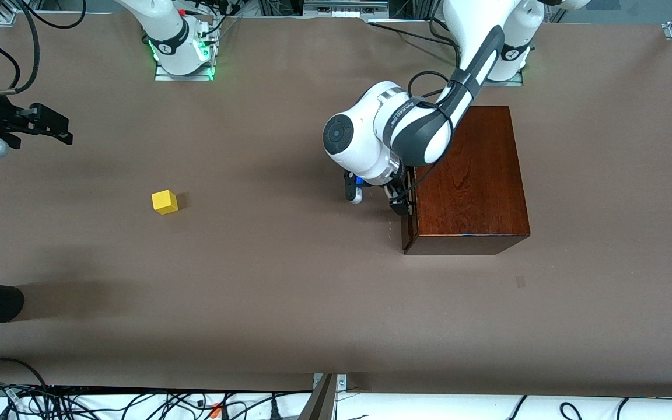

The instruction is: Open drawer, take yellow block, close drawer

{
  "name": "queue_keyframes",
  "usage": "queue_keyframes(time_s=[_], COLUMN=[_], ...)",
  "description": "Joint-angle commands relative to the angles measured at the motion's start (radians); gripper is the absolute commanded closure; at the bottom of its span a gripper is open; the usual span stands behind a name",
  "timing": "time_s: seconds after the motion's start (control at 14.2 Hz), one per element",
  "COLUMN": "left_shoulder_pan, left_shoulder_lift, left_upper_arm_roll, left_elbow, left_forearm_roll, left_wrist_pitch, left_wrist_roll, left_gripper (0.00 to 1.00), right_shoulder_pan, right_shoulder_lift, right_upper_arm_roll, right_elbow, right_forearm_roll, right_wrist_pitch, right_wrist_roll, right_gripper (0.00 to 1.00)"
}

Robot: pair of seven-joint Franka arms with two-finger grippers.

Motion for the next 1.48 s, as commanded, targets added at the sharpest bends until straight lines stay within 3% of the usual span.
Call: queue_keyframes(time_s=[0.0, 0.28, 0.49, 0.7, 0.91, 1.27, 1.41], left_shoulder_pan=[0.007, -0.033, -0.043, -0.029, 0.003, 0.182, 0.294], left_shoulder_lift=[-0.024, -0.023, -0.036, -0.113, -0.177, -0.315, -0.363], left_upper_arm_roll=[0.016, -0.007, -0.007, 0.007, 0.010, 0.008, 0.011], left_elbow=[-0.042, 0.028, 0.122, 0.140, 0.145, 0.140, 0.139], left_forearm_roll=[0.073, 0.027, -0.100, -0.200, -0.203, -0.228, -0.333], left_wrist_pitch=[-0.027, 0.019, 0.012, 0.007, -0.044, -0.079, -0.114], left_wrist_roll=[-0.026, -0.202, -0.418, -0.556, -0.743, -0.827, -0.912], left_gripper=[0.00, 0.00, 0.00, 0.00, 0.00, 0.00, 0.00], right_shoulder_pan=[-0.009, -0.009, -0.009, -0.009, -0.009, -0.009, -0.009], right_shoulder_lift=[0.010, 0.010, 0.010, 0.010, 0.010, 0.010, 0.010], right_upper_arm_roll=[0.006, 0.004, 0.004, 0.004, 0.004, 0.004, 0.004], right_elbow=[0.025, 0.025, 0.025, 0.025, 0.025, 0.025, 0.025], right_forearm_roll=[-0.005, -0.003, -0.005, -0.003, -0.003, -0.003, -0.003], right_wrist_pitch=[-0.006, -0.004, -0.004, -0.004, -0.004, -0.004, -0.004], right_wrist_roll=[-0.003, -0.003, -0.003, -0.003, -0.003, -0.003, -0.003], right_gripper=[0.00, 0.00, 0.00, 0.00, 0.00, 0.00, 0.00])
